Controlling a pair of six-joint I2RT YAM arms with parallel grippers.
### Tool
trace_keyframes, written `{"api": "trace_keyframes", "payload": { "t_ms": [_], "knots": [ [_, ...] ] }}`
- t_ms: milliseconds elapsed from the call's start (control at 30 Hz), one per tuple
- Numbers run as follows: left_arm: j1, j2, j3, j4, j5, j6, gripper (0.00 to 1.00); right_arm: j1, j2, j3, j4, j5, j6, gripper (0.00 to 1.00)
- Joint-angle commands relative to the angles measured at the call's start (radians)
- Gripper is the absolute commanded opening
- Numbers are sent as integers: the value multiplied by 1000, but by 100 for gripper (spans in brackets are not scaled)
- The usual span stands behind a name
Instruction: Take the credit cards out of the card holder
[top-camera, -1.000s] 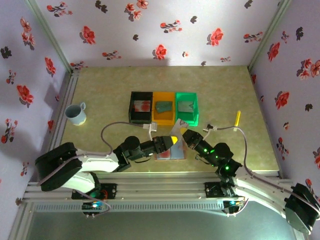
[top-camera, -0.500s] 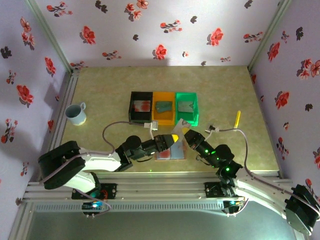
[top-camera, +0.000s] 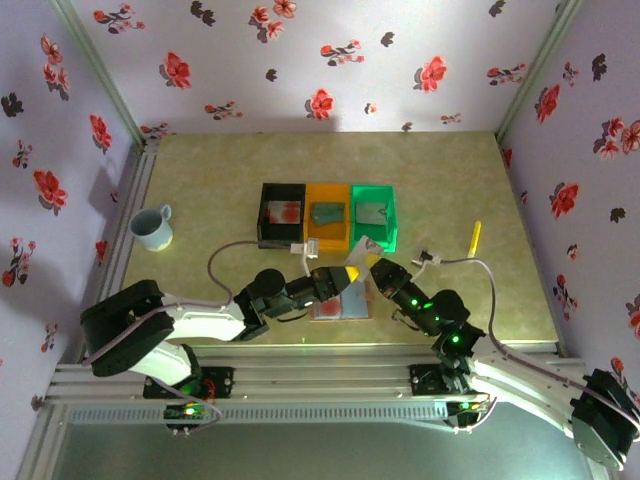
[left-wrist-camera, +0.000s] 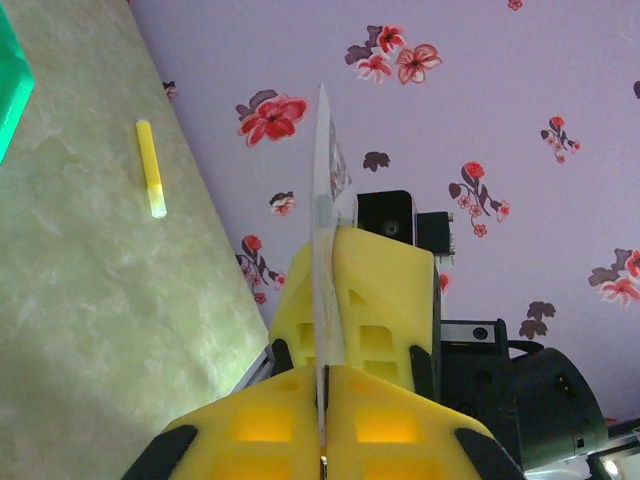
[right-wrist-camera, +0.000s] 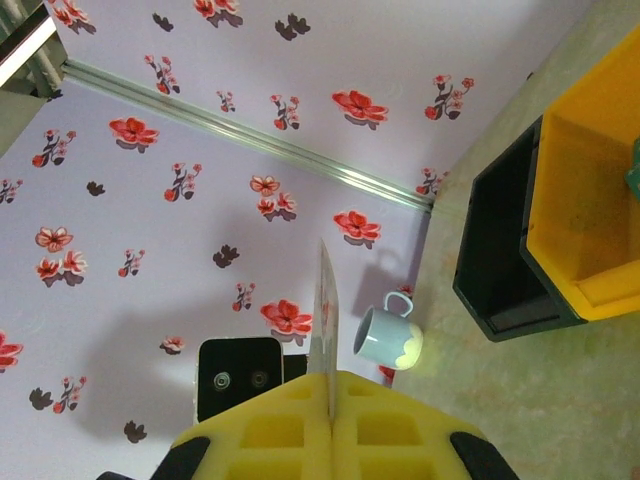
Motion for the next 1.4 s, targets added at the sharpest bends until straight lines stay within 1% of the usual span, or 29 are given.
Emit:
{"api": "trace_keyframes", "payload": {
  "t_ms": [0,100,167,300,333,433,500,567,600,667,700,767,833,933,967,1033,1100,1200,1300,1367],
  "knots": [
    [-4,8,37,52,-15,19,0,14,-22,-15,-40,-13,-2,2],
    [4,-3,27,45,-19,17,0,14,-54,-11,-87,-11,-9,5],
    [11,-12,18,39,-20,14,0,13,-74,-14,-111,-10,-12,12],
    [26,-30,-1,27,-18,6,0,13,-124,-2,-226,5,-25,33],
    [31,-34,-8,19,-13,4,0,14,-161,6,-266,7,-35,36],
    [49,-61,-28,-33,10,-4,0,13,-213,30,-393,14,-71,39],
    [64,-84,-44,-64,46,-9,0,12,-244,42,-463,20,-91,46],
    [84,-122,-54,-131,90,-14,0,9,-278,55,-529,22,-119,49],
    [103,-152,-50,-205,131,-12,0,7,-295,64,-567,23,-129,54],
    [132,-213,-33,-356,222,21,0,-7,-318,85,-624,-3,-171,55],
    [142,-261,-17,-465,256,52,0,-18,-321,104,-660,-28,-194,56],
    [149,-352,25,-718,288,140,0,-47,-307,135,-695,-97,-236,54],
    [153,-446,75,-962,309,242,0,-87,-256,177,-713,-209,-278,52],
    [175,-497,150,-1245,378,362,0,-150,-159,234,-681,-412,-316,55],
    [183,-501,166,-1303,396,383,0,-162,-137,245,-656,-469,-318,56],
    [201,-499,181,-1362,463,409,0,-170,-58,259,-558,-586,-321,59],
    [207,-490,195,-1392,510,431,0,-172,-2,282,-510,-668,-335,60],
    [219,-476,237,-1483,525,490,0,-172,84,318,-466,-787,-346,61],
    [245,-472,251,-1497,562,509,0,-172,127,319,-415,-870,-333,60],
    [263,-473,254,-1487,579,501,0,-172,133,309,-406,-889,-334,59]
  ]
}}
